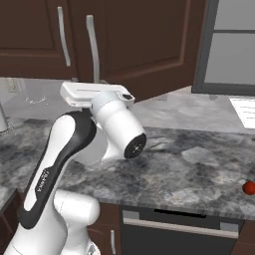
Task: Open the cabinet. Pick the dish brush and place it next to the sink. Then close the cabinet.
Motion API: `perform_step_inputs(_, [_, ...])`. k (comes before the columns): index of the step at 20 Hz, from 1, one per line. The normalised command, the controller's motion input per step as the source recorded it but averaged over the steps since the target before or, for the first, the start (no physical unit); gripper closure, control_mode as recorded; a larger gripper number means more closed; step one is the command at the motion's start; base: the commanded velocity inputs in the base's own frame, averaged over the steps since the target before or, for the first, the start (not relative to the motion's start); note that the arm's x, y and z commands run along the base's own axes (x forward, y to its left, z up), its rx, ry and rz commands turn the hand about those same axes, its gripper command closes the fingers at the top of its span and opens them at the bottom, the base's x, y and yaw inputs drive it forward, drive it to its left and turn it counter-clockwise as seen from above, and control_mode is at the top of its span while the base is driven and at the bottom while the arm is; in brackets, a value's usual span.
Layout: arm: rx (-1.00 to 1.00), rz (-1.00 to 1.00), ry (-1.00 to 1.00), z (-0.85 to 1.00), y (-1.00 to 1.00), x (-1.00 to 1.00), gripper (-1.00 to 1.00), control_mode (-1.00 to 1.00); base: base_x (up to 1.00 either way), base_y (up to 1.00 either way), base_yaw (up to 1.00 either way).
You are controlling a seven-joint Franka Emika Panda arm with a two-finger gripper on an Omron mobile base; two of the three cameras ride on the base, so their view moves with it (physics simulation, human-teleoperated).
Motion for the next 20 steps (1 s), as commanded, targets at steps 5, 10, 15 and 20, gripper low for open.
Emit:
perform_step_inputs(5, [0.00, -0.15, 0.00, 0.11, 0.26, 0.42, -1.00, -1.00, 0.00, 0.00, 0.00])
perform_step_inputs(10, [0.00, -0.17, 0.00, 0.01, 0.15, 0.68, -1.00, -1.00, 0.00, 0.00, 0.00])
perform_step_inputs(15, [0.00, -0.19, 0.00, 0.00, 0.08, 0.77, -1.00, -1.00, 0.00, 0.00, 0.00])
perform_step_inputs(20, [0.00, -0.18, 0.00, 0.00, 0.03, 0.96, -1.00, -1.00, 0.00, 0.00, 0.00])
